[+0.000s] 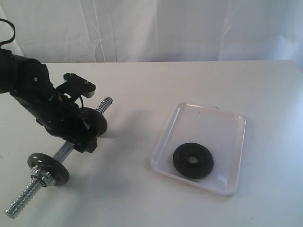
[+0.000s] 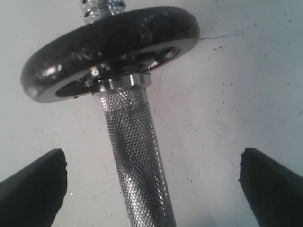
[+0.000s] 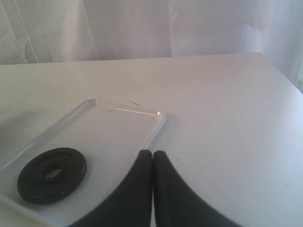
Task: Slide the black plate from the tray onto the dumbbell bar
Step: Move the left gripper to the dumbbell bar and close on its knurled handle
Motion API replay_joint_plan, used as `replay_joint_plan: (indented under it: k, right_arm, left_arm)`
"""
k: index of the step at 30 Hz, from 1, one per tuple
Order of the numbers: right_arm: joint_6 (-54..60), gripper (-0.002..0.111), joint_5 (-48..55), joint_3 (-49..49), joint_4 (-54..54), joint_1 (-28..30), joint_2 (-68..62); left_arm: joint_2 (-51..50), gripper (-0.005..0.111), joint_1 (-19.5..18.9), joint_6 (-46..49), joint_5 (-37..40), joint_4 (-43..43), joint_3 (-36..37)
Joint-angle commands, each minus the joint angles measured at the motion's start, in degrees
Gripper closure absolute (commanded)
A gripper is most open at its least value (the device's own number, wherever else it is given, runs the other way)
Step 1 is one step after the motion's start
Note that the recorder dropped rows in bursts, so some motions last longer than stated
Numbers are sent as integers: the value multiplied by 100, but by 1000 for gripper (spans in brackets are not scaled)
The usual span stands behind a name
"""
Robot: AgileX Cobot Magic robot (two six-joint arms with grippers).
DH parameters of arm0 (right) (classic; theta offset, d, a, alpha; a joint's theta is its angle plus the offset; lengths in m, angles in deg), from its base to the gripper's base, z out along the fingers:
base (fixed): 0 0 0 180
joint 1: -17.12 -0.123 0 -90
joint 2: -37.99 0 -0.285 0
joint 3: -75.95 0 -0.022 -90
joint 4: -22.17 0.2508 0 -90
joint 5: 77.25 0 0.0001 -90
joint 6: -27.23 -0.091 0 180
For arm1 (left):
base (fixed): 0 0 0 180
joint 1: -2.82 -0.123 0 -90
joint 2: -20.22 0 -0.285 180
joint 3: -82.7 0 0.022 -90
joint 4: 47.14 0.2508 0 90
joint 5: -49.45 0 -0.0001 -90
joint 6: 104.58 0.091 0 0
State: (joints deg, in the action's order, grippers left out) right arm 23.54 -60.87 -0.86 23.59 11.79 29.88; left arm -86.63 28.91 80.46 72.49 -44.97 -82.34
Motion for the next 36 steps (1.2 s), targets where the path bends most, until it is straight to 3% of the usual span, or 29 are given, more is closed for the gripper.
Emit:
replay_joint_plan:
  k: [1, 13, 17, 30, 36]
  right_arm:
    - [0, 108, -67, -40, 24, -24, 33]
    - [0, 108, -67, -40, 24, -24, 33]
    - [0, 108, -67, -40, 24, -24, 33]
    - [0, 108, -67, -40, 24, -24, 33]
    - [0, 108, -67, -40, 24, -24, 33]
  left_arm:
    - [-130, 8, 35, -35, -94, -15, -6]
    - [-441, 9, 35, -13, -279, -15, -6]
    - [-441, 14, 35, -13, -306, -15, -6]
    - [-441, 82, 35, -13, -333, -15, -6]
    - [-441, 107, 35, -13, -299, -15, -6]
